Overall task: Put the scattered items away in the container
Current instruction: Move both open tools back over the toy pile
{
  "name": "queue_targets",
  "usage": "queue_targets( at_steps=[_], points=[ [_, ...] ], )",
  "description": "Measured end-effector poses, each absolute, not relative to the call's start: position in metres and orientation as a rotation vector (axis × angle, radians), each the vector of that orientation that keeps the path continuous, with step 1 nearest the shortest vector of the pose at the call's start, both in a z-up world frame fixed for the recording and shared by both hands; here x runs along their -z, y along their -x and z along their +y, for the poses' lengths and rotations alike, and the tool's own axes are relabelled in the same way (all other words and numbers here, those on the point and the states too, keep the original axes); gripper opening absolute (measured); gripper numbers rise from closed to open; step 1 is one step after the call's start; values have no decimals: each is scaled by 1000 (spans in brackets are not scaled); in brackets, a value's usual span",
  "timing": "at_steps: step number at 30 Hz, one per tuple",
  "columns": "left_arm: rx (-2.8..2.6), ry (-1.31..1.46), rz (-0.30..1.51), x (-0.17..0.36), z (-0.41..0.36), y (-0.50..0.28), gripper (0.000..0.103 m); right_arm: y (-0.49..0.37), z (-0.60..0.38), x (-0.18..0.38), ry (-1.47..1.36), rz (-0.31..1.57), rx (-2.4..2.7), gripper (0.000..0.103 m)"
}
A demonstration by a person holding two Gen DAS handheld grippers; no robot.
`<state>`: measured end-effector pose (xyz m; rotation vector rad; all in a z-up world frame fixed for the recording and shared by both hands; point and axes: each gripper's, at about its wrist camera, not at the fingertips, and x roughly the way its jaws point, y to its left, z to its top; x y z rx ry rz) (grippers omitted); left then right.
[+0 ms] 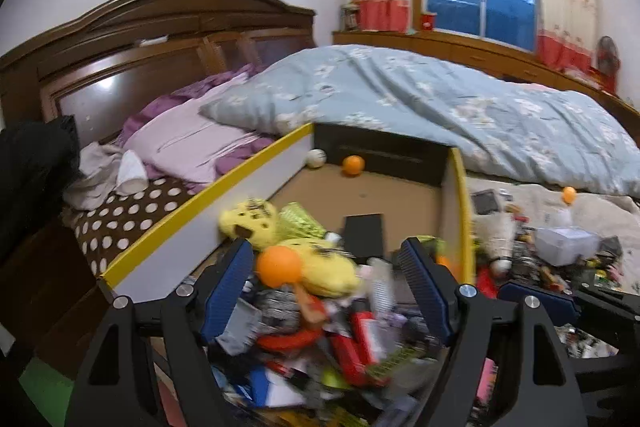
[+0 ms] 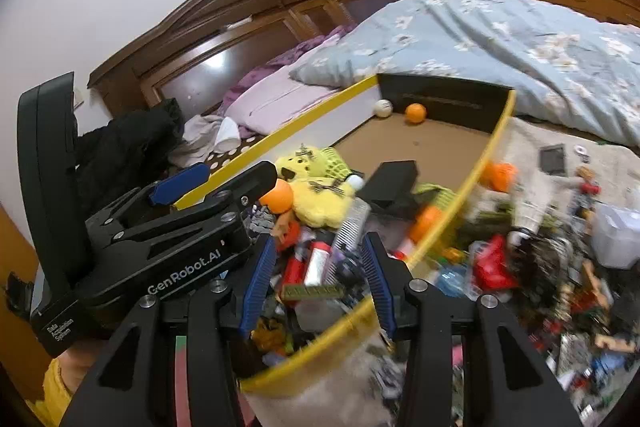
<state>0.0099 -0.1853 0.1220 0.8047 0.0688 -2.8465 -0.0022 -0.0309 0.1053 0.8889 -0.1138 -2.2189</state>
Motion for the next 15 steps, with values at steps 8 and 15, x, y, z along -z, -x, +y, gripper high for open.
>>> queue_targets(
  at_steps=[8, 15],
  points=[
    [3025, -836, 66, -130, -115, -30, 77, -35, 39, -112, -872, -109, 2323, 46],
    [3156, -912, 75, -121, -49, -39, 77, -61, 113, -101, -931, -144, 2448, 46]
  ],
)
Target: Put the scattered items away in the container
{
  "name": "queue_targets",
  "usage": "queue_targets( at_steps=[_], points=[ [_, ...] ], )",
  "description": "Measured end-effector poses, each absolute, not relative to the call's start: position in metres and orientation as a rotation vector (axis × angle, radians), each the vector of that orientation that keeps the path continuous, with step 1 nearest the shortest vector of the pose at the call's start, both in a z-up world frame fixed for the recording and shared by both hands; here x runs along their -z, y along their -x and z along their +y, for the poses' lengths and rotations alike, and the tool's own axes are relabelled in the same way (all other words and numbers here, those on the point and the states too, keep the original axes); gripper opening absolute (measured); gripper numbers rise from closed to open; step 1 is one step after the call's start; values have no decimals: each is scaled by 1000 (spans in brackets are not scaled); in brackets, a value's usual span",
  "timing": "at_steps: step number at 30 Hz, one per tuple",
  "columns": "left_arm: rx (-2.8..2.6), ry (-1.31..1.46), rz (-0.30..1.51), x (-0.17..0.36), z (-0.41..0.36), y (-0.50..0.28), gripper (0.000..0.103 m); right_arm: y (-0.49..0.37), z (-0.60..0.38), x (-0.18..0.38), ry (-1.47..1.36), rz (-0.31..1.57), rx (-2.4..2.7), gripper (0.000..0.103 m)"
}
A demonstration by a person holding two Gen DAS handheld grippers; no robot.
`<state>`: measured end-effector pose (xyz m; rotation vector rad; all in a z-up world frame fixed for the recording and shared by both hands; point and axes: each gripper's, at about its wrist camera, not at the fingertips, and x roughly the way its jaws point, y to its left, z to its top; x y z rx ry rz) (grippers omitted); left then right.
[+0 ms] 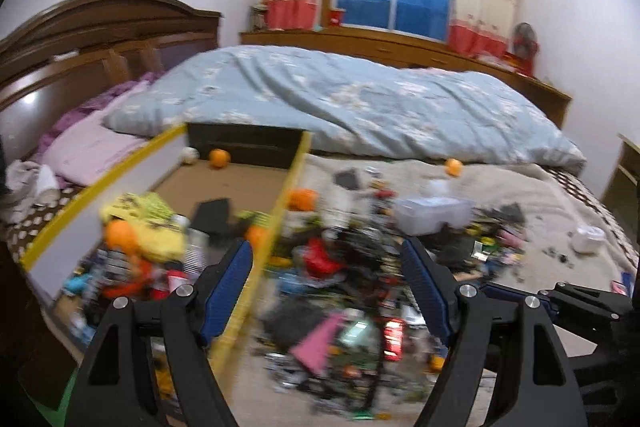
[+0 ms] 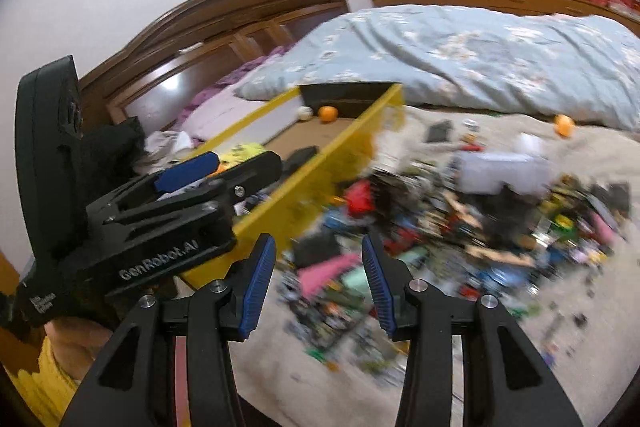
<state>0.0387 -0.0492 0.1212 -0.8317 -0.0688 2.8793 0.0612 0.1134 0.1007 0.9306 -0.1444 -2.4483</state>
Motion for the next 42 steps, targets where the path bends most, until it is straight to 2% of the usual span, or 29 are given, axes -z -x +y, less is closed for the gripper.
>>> queue_targets(
  at_steps=[13, 18, 30, 42],
  points=[
    [-2733, 929, -31, -69, 38, -50, 77, -76, 200, -63, -1038, -224, 2696, 46],
    [-2704, 988, 47, -45, 62, -49, 77, -83, 219, -40, -1089, -268, 2738, 46],
    [-2699, 1039, 151, -20, 88, -50, 77, -85, 241, -17, -1143, -319, 2790, 46],
    [-2699, 1080, 170, -11, 92, -48, 77, -81, 242, -14, -1149, -318, 2797, 46]
  ],
)
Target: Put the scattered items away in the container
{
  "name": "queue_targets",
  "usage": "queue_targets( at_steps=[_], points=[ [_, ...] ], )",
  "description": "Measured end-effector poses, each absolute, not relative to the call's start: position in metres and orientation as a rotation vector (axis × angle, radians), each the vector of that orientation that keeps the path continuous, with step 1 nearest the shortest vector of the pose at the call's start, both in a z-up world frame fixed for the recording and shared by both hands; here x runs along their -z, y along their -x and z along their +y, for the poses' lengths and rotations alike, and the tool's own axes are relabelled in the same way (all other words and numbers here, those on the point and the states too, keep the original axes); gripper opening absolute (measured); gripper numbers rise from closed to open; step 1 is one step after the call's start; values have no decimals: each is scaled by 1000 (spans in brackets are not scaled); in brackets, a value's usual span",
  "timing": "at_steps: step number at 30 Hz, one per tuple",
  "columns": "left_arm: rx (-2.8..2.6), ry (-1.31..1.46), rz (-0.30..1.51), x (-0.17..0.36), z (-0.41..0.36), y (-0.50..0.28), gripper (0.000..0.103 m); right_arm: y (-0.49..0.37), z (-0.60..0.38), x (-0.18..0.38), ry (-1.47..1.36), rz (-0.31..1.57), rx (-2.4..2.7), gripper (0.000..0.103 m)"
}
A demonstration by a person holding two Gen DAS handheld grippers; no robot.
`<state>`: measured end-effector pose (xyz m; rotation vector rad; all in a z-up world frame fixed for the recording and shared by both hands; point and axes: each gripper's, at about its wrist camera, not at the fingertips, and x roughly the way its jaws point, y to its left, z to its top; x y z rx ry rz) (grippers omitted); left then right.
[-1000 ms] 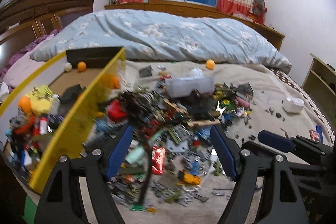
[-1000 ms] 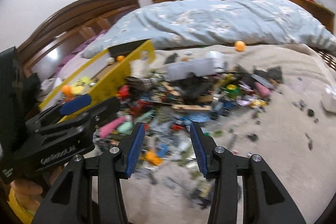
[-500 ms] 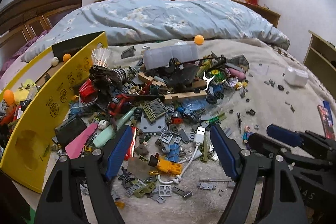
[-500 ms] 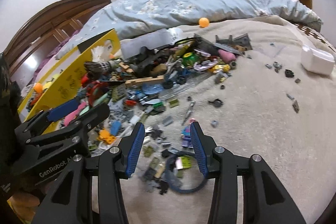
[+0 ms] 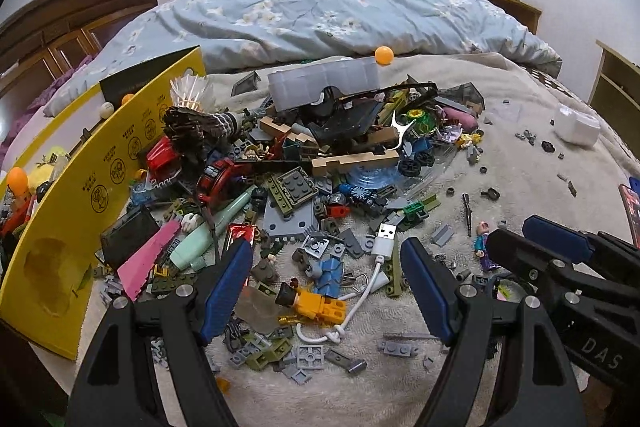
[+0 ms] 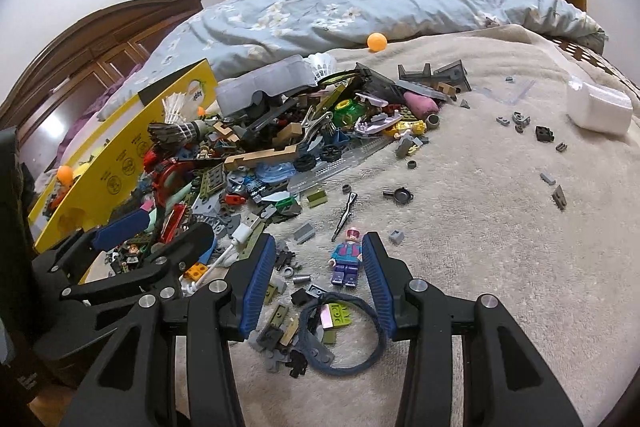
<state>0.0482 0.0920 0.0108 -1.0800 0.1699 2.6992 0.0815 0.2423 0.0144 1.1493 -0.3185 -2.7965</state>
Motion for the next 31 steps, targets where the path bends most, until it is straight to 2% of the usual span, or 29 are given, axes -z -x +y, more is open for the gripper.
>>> queue_targets(
  at_steps=[31],
  points=[
    [-2764, 1105, 80, -6, 71, -40, 77, -76, 228, -8, -1173, -288, 2771, 46]
  ],
)
